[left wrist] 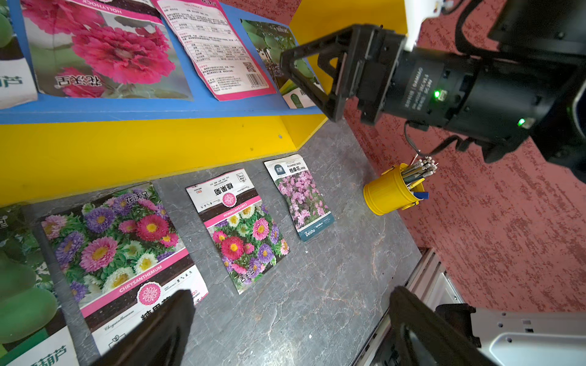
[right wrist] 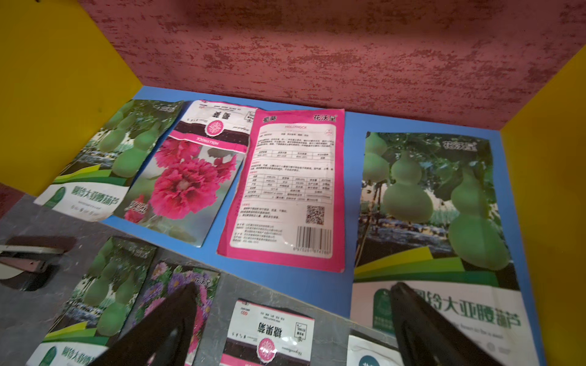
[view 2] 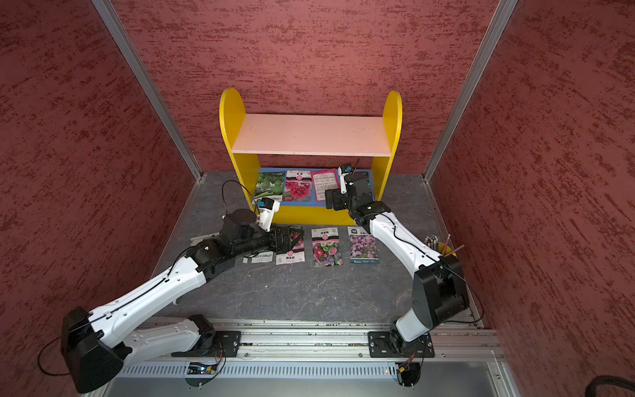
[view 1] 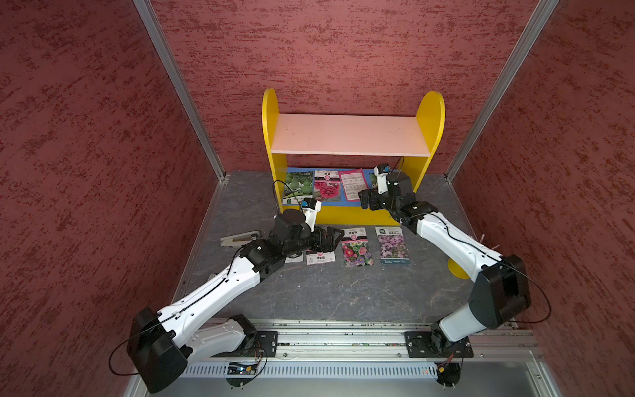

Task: Take the seed bag off the shelf
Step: Pick up the seed packet from the shelf.

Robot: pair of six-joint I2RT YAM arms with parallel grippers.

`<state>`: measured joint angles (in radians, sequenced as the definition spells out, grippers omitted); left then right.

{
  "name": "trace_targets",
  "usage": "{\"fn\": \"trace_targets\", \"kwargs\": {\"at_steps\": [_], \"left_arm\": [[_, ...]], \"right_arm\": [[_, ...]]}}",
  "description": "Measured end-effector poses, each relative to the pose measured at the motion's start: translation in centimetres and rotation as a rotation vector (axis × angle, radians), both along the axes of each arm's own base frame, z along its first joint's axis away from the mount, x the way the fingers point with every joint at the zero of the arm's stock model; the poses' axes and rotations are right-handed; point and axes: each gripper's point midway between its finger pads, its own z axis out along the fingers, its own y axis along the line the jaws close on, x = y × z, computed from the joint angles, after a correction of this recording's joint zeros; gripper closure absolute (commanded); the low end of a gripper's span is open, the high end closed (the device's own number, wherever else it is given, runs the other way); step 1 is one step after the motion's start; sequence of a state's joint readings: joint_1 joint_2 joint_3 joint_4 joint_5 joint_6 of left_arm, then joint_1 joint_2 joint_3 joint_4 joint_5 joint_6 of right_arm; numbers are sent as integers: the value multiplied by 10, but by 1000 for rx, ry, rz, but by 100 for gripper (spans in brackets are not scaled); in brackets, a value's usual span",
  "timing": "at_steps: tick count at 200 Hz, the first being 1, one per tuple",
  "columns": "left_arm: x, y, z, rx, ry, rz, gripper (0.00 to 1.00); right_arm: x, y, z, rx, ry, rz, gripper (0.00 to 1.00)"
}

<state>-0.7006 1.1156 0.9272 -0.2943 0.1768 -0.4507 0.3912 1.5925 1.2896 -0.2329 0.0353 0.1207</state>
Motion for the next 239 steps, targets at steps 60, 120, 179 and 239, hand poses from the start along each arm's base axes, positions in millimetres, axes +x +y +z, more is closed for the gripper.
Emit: {"fn": "trace_targets", "kwargs": {"at_steps": [60,120,179,239], "left_arm": [[-7,14,8,31,-44,15,0],[-8,19,-3,71,-19,27,0],[-6,20,-7,82,-15,36,0],[-6,20,-9,85,-11,37,0]], "right_arm": [[39,-22,-27,-49,14,-61,2],[67,-40,-31,-96,-1,-116,2],[74,-62,-40,-115,20,-166,2],[70,-70,-51,-115,55,-168,3]]}}
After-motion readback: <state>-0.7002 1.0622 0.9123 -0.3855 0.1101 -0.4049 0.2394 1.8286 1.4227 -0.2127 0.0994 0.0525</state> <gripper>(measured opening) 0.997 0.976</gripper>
